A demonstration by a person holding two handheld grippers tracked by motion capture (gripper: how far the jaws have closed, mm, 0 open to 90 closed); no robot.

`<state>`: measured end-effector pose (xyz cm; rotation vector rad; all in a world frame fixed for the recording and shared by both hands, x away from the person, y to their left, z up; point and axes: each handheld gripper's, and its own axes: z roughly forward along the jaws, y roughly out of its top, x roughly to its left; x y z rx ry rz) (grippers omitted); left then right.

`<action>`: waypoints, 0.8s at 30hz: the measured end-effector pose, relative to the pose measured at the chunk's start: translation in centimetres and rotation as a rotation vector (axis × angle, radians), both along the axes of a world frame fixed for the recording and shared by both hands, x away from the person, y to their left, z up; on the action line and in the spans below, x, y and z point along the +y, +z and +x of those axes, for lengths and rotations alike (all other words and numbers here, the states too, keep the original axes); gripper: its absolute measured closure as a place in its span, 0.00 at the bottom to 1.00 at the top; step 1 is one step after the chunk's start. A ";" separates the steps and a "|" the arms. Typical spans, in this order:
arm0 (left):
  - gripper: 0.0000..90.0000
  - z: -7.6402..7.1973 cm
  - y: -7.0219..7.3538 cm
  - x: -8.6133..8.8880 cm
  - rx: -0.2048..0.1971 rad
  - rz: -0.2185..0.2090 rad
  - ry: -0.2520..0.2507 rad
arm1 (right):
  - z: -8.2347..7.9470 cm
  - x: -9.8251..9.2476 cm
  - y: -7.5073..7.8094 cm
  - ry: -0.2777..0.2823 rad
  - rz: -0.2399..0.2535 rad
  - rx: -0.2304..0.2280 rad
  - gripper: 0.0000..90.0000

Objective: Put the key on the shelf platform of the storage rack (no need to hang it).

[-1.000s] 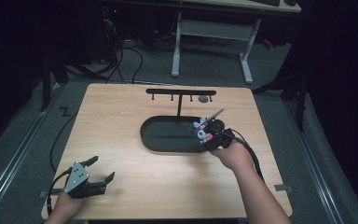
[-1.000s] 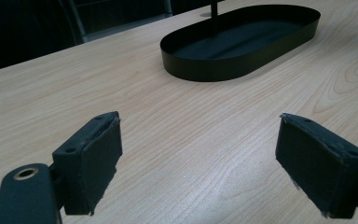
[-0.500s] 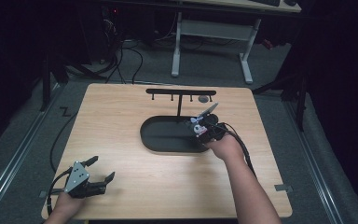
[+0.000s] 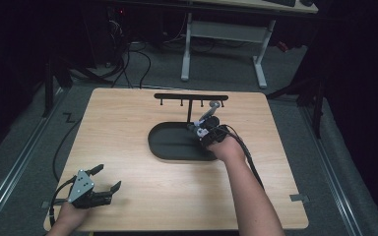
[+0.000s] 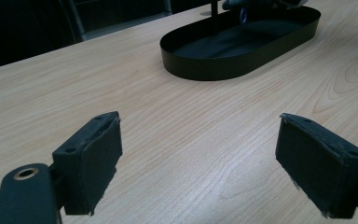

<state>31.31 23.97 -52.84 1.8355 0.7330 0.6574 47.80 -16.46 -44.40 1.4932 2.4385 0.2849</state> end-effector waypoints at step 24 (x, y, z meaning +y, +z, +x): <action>0.17 0.0 0.0 0.0 -0.001 0.003 0.002 | 0.0 0.8 -3.6 0.021 -0.026 0.092 0.52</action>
